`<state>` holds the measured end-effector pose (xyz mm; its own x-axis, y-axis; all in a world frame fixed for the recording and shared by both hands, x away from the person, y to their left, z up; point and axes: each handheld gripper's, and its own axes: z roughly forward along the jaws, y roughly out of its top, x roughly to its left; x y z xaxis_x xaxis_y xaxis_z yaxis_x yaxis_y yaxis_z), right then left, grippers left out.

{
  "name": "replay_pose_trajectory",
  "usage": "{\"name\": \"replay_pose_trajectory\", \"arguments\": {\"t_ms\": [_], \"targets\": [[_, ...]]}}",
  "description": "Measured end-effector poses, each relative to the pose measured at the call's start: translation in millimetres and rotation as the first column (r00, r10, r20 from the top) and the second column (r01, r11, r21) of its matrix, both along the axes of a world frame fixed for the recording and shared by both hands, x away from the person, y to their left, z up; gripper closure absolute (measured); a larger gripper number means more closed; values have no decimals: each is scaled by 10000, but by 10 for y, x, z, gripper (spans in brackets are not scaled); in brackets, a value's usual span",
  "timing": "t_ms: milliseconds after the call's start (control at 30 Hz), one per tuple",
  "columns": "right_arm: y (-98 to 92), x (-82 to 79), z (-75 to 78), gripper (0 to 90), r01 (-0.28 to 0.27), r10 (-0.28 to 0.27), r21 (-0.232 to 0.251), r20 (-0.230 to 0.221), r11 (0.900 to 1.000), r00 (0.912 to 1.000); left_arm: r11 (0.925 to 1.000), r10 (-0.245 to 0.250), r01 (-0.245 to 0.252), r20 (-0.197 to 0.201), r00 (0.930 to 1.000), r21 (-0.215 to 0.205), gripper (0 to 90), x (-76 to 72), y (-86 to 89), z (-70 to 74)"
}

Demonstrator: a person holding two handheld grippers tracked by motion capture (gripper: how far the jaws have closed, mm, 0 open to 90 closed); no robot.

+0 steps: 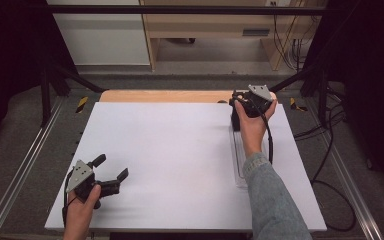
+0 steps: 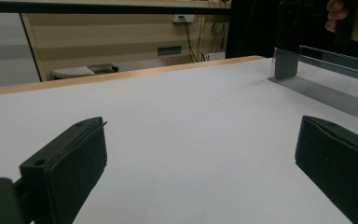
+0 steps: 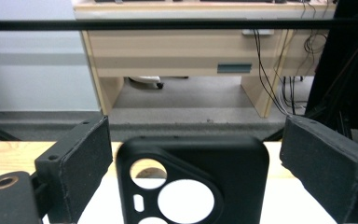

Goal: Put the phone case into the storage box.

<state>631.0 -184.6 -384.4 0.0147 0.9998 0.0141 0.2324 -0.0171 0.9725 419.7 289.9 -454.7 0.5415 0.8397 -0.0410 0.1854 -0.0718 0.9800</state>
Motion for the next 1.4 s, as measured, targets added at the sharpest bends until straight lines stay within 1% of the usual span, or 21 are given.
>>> {"name": "replay_pose_trajectory", "arguments": {"t_ms": [133,300,367,433,567,600,667,733,833,933,967,1000,1067,1167,1267,1333,1400], "targets": [[0,-53,67,96,-78,77,48,214,10000,9997,10000,-21,21,27,10000,43,21,-2,-7,3],[-12,-110,115,91,-194,192,58,270,9998,9995,10000,3,-3,55,10000,42,21,-2,-1,7],[-10,-149,141,87,-283,283,0,228,9996,9993,10000,10,-10,51,10000,39,21,1,-2,5],[-8,-183,167,74,-509,509,21,78,9987,9987,10000,0,0,47,10000,45,21,3,-8,3],[-7,-275,217,50,-1021,1025,251,-179,9945,9946,9999,-13,12,93,10000,129,21,-3,-20,8],[-7,-294,222,50,-1018,1026,320,-244,9943,9944,9999,-16,15,99,9999,139,21,-5,-22,8],[-24,-349,228,50,-1183,1203,504,-394,9917,9920,9999,-1,-1,85,10000,132,21,-3,-23,4],[-37,-403,237,52,-1278,1299,530,-386,9904,9908,9999,32,-32,78,10000,112,21,-2,-20,2],[-70,-499,265,51,-1561,1587,584,-420,9860,9864,10000,77,-77,84,9999,48,21,-4,-10,4],[-99,-598,298,55,-1684,1717,652,-488,9836,9839,9999,110,-111,86,9999,64,20,-5,2,8],[-104,-619,301,55,-1718,1755,712,-481,9825,9833,9999,110,-110,75,9999,-21,21,-6,4,8],[-110,-650,306,55,-1827,1867,718,-546,9805,9809,9999,76,-75,27,10000,-143,21,-7,13,7],[-115,-690,310,59,-2003,2038,677,-504,9774,9777,9993,61,-61,-16,10000,-366,20,-5,29,5],[-112,-724,319,65,-2318,2353,686,-484,9703,9707,9988,163,-162,13,9999,-452,20,4,49,9],[-105,-741,321,68,-2552,2583,649,-438,9647,9651,9989,199,-197,55,9998,-429,21,13,52,17],[-98,-753,320,68,-2688,2718,646,-429,9610,9614,9994,204,-201,106,9997,-276,20,4,44,20],[-86,-786,326,69,-2774,2799,656,-328,9585,9595,9998,183,-181,142,9997,-104,20,-12,36,17]]}}
